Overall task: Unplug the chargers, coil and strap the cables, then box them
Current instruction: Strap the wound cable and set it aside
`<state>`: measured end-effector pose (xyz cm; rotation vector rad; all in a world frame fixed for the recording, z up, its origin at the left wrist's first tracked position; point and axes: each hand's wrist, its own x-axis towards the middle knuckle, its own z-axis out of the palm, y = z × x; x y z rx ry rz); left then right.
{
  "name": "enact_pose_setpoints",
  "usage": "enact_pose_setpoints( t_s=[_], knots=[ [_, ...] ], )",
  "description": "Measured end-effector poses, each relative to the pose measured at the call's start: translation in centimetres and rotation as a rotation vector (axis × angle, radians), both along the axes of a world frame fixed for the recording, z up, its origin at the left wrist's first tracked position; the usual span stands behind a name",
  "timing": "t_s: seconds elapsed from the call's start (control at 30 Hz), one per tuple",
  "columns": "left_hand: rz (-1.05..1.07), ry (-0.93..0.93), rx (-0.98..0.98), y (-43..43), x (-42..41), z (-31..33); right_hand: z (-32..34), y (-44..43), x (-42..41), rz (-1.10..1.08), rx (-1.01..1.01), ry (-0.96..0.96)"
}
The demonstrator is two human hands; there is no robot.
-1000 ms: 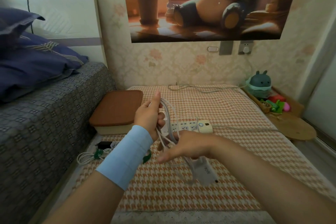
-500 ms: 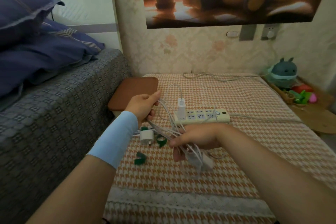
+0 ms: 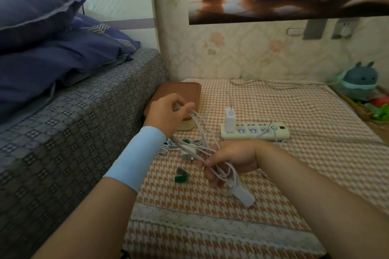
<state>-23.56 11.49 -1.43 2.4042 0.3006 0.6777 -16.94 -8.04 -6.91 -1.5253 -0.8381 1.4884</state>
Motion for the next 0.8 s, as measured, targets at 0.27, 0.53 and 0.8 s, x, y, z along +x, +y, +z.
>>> enact_pose_setpoints(
  t_s=[0.27,0.53,0.8],
  knots=[
    [-0.315,0.044,0.639,0.2,-1.6,-0.1,0.1,-0.5,-0.2,-0.066,-0.068,-0.052],
    [-0.457,0.439,0.633,-2.4,-1.5,-3.1,0.7,-2.1,0.9,-0.095,-0.045,-0.109],
    [-0.337,0.644,0.522,-2.7,-0.5,-2.4,0.4,-2.4,1.9,-0.287,-0.057,-0.419]
  ],
)
